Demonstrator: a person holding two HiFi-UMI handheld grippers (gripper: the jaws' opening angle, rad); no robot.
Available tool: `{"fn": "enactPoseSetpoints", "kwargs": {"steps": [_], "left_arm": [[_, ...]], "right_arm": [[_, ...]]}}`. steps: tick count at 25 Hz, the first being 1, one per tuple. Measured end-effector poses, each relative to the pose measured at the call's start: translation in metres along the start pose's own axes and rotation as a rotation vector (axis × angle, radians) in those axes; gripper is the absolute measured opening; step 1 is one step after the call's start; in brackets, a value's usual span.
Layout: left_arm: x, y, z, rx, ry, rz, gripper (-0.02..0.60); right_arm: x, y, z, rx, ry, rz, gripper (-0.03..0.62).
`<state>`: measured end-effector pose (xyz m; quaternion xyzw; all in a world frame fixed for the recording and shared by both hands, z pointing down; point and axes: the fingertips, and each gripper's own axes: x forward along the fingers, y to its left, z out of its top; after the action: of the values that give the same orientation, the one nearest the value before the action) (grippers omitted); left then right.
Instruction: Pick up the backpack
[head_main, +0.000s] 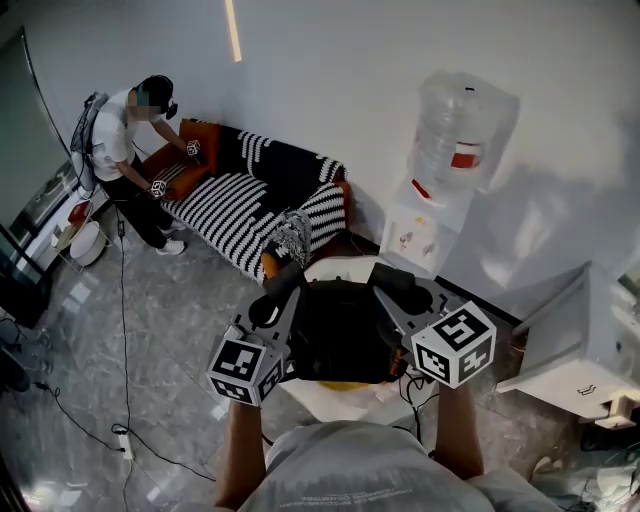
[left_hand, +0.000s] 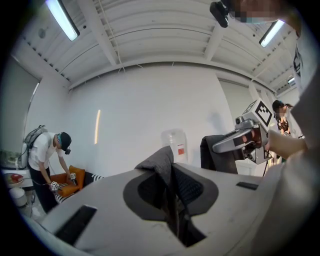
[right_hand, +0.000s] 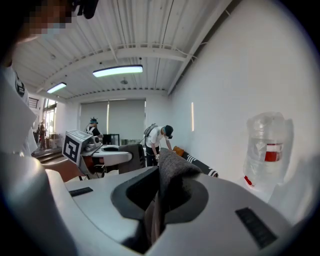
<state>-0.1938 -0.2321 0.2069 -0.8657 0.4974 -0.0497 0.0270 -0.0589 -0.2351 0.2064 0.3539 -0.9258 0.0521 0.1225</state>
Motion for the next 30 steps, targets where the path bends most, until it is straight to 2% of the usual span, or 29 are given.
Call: {"fn": "enactPoseSetpoints", "kwargs": {"steps": [6,17,30], "left_arm": [[-0.003,-0.006,0.015,0.028,-0.034,-0.003,0.057],[-0.011,-0.007,0.023,0.014,-0.078,0.022,0.055],[-0.010,-0.003,0.027,0.015,-0.087,0.027,0.055]], "right_arm": [[-0.009,0.000,0.014,-0.033,-0.066,-0.036,0.037],[-0.015,0.010,0.017,-0.092,-0.074,-0.014,0.035],[-0.007,0.008,0.014,-0.089,-0.066,0.001,0.034]]}}
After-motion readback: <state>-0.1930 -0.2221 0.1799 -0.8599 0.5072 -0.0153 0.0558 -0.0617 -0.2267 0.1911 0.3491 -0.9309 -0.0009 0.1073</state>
